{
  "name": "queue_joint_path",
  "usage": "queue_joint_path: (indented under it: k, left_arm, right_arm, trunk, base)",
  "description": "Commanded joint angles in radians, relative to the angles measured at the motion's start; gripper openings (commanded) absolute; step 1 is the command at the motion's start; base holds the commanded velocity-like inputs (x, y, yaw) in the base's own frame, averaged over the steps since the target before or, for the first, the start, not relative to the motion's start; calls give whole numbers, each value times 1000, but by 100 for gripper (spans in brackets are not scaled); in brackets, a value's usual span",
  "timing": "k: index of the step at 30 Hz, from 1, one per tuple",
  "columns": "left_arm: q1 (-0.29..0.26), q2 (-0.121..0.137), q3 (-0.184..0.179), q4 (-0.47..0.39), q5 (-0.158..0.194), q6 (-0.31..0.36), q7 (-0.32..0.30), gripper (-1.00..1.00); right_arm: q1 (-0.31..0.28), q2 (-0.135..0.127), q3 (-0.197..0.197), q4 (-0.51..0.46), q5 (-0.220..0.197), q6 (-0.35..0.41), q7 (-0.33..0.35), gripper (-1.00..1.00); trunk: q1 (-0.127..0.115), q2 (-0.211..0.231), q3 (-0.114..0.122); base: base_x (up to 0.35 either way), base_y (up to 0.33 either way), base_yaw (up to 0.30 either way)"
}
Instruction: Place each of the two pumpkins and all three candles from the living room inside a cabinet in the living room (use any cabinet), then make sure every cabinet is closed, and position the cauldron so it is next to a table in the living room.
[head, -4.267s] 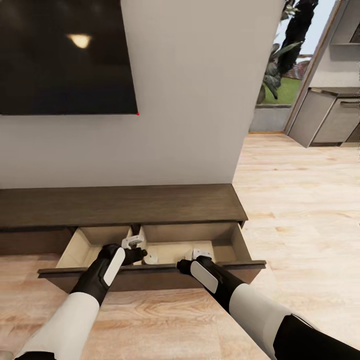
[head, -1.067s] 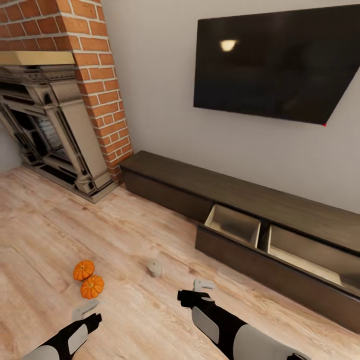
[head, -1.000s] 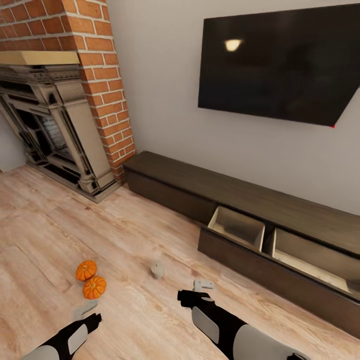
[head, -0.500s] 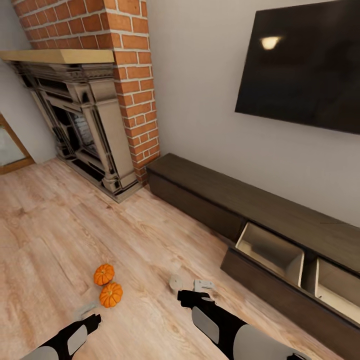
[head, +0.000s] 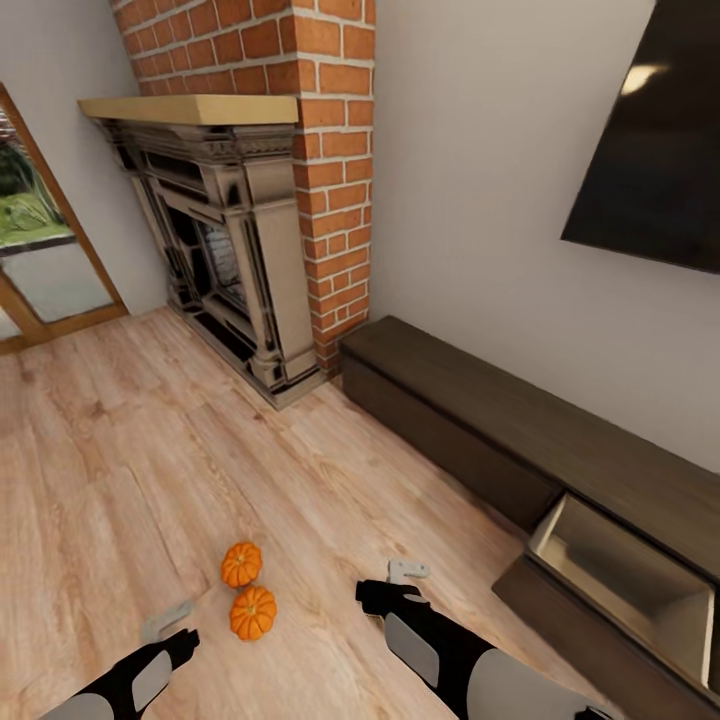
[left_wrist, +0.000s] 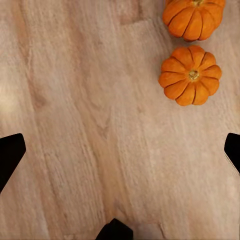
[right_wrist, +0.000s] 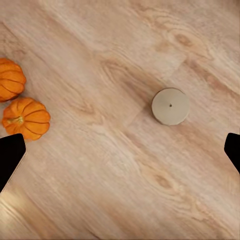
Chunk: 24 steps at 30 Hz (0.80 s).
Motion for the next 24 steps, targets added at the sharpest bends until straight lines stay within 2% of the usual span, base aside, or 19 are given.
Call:
queue_joint_path:
  k: [1,18,24]
  left_arm:
    - [0,0,0,-2,2,4,4,100]
    - [0,0,0,-2,2,4,4,100]
    - [0,0,0,-2,1,3,3,100]
  right_arm:
    - [-1,-1,7,-2,-2,4,-8,100]
    - [-1,-3,7,-2,-2,4,-7,100]
    - [-1,-5,7,-2,-2,4,15,100]
  trunk:
    - [1,0,-1]
    - [1,0,-7]
    - [1,0,-7]
  base:
    - [341,5,275]
    - [342,1,273]
    - [265,0,65]
